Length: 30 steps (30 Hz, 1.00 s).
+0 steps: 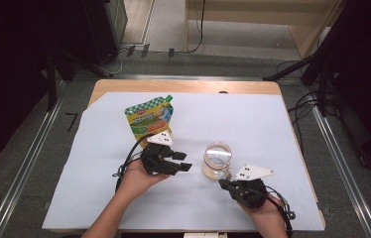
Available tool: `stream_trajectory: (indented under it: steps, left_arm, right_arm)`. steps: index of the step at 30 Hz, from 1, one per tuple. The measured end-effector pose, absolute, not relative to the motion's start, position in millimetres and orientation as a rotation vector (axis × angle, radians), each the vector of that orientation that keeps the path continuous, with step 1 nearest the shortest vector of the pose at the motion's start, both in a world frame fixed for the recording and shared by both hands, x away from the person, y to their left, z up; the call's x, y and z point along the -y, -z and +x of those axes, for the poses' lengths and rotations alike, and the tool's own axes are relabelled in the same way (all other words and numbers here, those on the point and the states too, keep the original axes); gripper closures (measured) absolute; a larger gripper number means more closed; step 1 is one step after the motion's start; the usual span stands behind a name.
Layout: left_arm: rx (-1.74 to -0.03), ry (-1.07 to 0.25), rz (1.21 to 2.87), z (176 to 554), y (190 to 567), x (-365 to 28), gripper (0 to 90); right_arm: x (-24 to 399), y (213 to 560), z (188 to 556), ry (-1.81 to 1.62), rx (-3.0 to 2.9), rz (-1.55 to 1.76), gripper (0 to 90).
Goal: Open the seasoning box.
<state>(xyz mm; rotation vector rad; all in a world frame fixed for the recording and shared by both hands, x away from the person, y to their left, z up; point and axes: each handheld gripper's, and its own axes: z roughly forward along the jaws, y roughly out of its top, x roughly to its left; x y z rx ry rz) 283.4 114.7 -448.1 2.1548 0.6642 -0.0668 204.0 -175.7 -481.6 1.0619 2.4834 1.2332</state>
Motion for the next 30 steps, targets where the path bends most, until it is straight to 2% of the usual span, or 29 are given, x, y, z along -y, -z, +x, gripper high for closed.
stream_trajectory:
  steps: [17, 30]
  left_arm:
    - [-0.659, 0.065, 2.174, 283.0, 449.9, -112.6, 51.7]
    - [-0.661, 0.037, 2.153, 282.8, 448.5, -112.5, 51.6]
  right_arm:
    - [217.9, 482.5, 227.7, -1.171, -2.325, 1.241, 90.0]
    - [224.3, 490.6, 262.9, -1.14, -2.256, 1.265, 90.0]
